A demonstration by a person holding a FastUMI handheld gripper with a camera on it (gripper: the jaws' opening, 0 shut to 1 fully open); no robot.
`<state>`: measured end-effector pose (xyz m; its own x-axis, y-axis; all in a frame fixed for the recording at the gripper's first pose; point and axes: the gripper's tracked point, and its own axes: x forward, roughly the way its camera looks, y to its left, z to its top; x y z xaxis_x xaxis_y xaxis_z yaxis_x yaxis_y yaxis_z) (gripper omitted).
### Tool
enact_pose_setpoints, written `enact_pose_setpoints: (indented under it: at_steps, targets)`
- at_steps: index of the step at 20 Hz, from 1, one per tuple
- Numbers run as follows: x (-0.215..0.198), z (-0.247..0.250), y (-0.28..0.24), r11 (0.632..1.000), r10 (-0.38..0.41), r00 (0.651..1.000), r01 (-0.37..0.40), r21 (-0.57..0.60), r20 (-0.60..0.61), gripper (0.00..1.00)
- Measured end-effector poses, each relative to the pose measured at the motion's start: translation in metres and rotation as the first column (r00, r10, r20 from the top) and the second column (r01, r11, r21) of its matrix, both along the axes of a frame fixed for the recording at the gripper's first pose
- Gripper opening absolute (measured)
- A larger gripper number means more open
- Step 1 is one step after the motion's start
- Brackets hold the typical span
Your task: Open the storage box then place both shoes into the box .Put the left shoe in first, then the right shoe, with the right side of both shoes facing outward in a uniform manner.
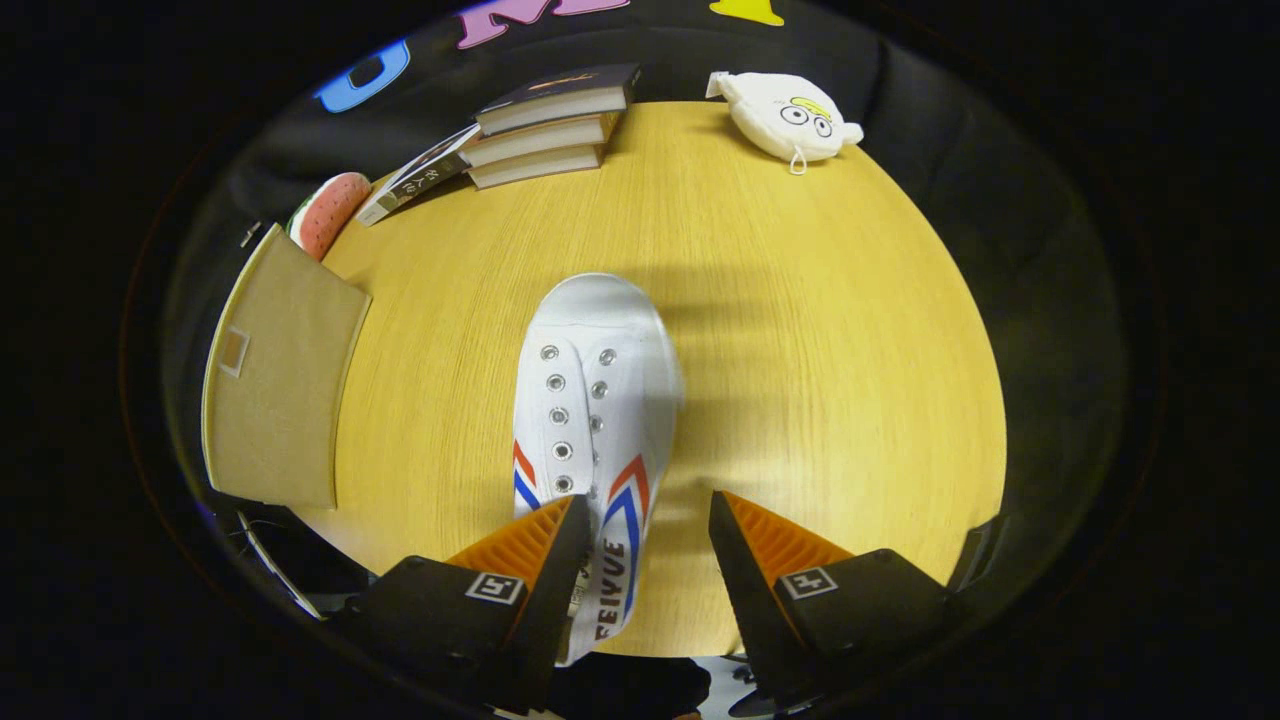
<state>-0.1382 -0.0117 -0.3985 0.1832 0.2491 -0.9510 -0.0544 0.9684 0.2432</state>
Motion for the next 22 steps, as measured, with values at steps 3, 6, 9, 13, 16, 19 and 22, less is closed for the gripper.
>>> enact_pose_setpoints:
  at_steps: [3,6,9,13,16,19,22]
  targets:
    - [0.002,-0.009,0.012,1.000,0.024,0.999,-0.023,0.021,-0.049,0.75]
    - [0.003,-0.008,0.011,0.998,-0.007,0.994,0.013,0.053,-0.107,0.59]
    - [0.006,-0.001,-0.001,0.995,-0.076,0.993,0.082,0.064,-0.089,0.27]
    - [0.011,0.010,0.000,0.991,-0.111,0.993,0.114,0.076,-0.044,0.07]
    - [0.022,0.034,0.004,0.977,-0.173,0.985,0.173,0.125,-0.010,0.07]
    - [0.030,0.067,0.012,0.963,-0.220,0.975,0.218,0.159,-0.003,0.07]
    - [0.035,0.101,0.038,0.952,-0.230,0.973,0.227,0.205,-0.008,0.07]
